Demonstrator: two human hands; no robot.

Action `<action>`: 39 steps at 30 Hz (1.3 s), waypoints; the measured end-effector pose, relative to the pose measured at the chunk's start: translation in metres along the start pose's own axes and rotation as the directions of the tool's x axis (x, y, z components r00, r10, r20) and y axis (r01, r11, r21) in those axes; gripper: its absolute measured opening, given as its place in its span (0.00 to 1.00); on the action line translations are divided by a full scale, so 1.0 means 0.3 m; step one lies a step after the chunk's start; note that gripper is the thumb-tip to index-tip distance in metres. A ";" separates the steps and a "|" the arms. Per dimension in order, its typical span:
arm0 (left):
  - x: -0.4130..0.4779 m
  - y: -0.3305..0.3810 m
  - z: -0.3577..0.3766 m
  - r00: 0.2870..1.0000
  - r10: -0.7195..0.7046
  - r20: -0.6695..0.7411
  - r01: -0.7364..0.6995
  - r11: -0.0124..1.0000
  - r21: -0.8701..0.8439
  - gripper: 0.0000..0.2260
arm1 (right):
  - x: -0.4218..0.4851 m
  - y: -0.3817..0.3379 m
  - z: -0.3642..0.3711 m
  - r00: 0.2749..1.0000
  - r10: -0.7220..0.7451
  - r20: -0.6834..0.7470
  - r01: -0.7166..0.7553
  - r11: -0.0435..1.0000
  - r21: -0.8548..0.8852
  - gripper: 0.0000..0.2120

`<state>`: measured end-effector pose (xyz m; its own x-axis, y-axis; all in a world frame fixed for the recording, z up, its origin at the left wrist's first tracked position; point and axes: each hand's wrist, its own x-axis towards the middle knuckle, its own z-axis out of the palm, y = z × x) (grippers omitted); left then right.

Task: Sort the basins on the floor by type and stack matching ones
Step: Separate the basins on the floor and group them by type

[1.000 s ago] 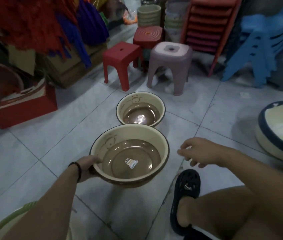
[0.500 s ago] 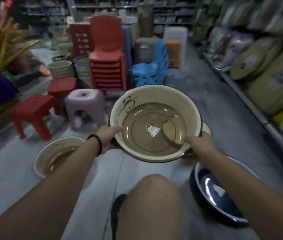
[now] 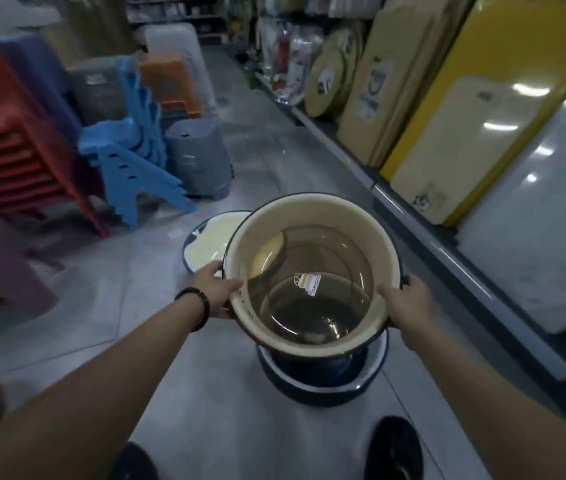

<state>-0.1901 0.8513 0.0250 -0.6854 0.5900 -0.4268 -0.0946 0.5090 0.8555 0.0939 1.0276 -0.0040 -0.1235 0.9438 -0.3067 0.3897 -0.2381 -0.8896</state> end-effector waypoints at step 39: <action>0.254 -0.299 -0.144 0.921 -0.355 0.161 0.076 0.570 0.818 0.22 | 0.115 0.228 0.470 0.998 0.049 0.030 -0.022 0.807 -0.591 0.31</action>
<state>-0.2650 0.8237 -0.0717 -0.4814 0.4638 -0.7437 0.4847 0.8478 0.2150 -0.0124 1.0116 -0.1234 -0.1317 0.9234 -0.3605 0.8561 -0.0774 -0.5110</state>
